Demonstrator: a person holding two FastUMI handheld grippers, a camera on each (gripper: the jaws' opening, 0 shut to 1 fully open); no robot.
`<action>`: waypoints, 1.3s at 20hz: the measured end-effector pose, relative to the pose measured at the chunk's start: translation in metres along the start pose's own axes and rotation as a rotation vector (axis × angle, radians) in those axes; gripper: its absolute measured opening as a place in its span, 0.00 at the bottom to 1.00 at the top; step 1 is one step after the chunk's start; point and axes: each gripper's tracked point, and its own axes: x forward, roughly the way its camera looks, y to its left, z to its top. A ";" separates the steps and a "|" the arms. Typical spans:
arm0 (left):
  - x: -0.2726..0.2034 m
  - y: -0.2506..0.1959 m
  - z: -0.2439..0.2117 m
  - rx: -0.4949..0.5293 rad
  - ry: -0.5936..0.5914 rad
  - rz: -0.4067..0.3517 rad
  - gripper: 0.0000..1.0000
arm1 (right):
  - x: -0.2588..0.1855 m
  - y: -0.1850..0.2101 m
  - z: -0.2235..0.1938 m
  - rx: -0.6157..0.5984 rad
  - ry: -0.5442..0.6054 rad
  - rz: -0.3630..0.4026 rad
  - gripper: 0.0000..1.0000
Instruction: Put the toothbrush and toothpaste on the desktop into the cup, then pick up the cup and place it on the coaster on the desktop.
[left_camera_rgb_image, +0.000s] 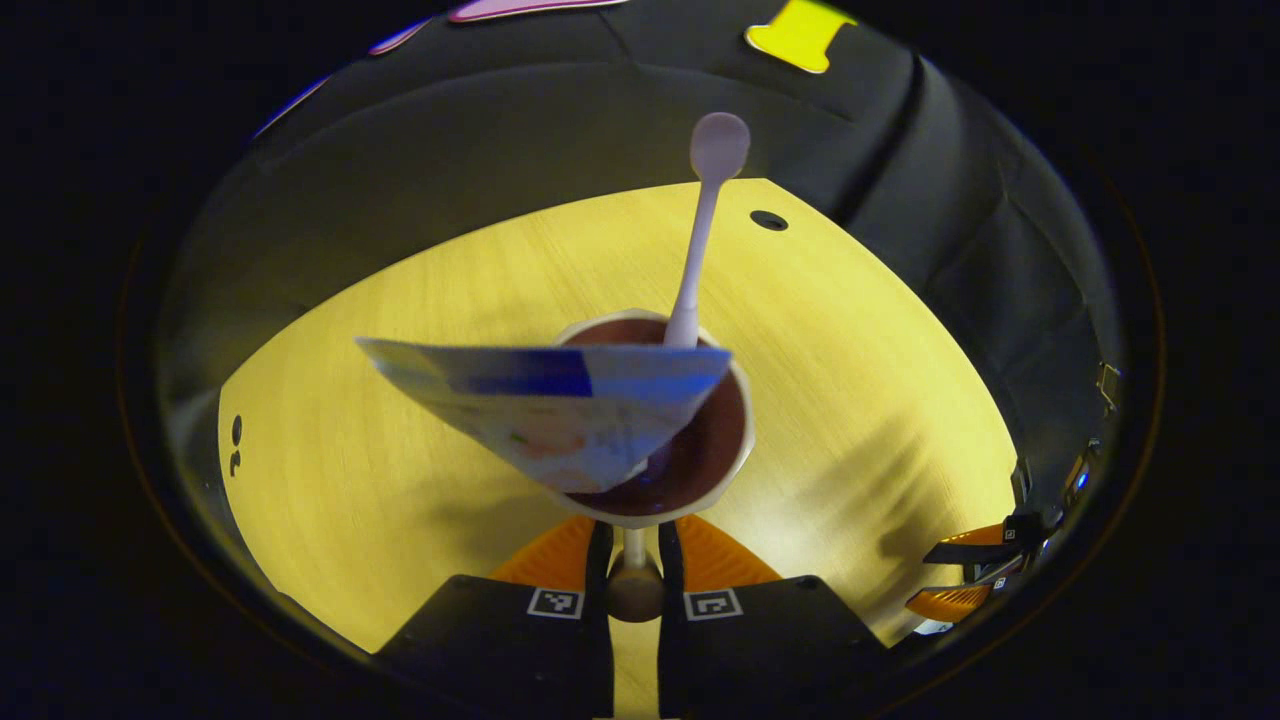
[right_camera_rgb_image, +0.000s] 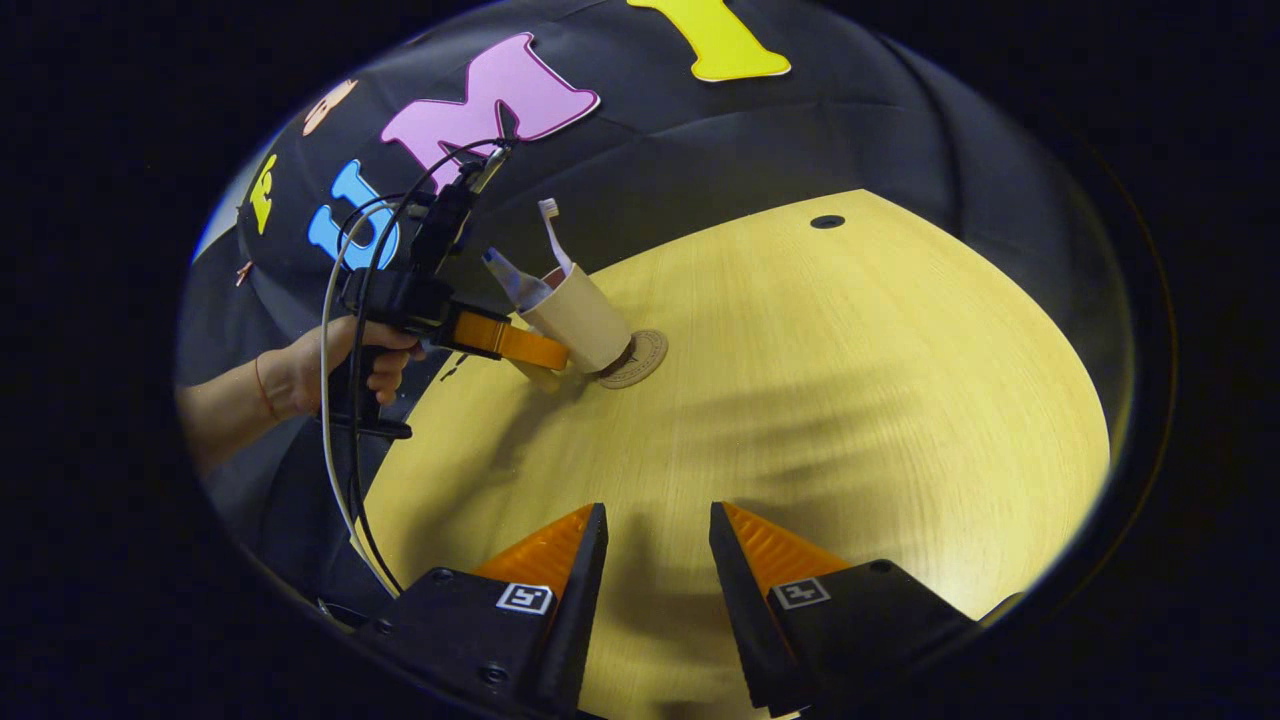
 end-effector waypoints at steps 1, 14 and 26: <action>0.004 -0.002 0.002 0.002 0.006 -0.001 0.22 | -0.002 -0.005 0.001 0.001 0.000 -0.008 0.64; 0.019 -0.008 0.001 0.002 0.023 0.008 0.22 | -0.004 -0.016 -0.001 0.008 0.017 -0.016 0.65; 0.006 -0.008 0.005 0.013 -0.020 0.032 0.91 | -0.004 -0.018 0.000 0.010 0.011 -0.014 0.65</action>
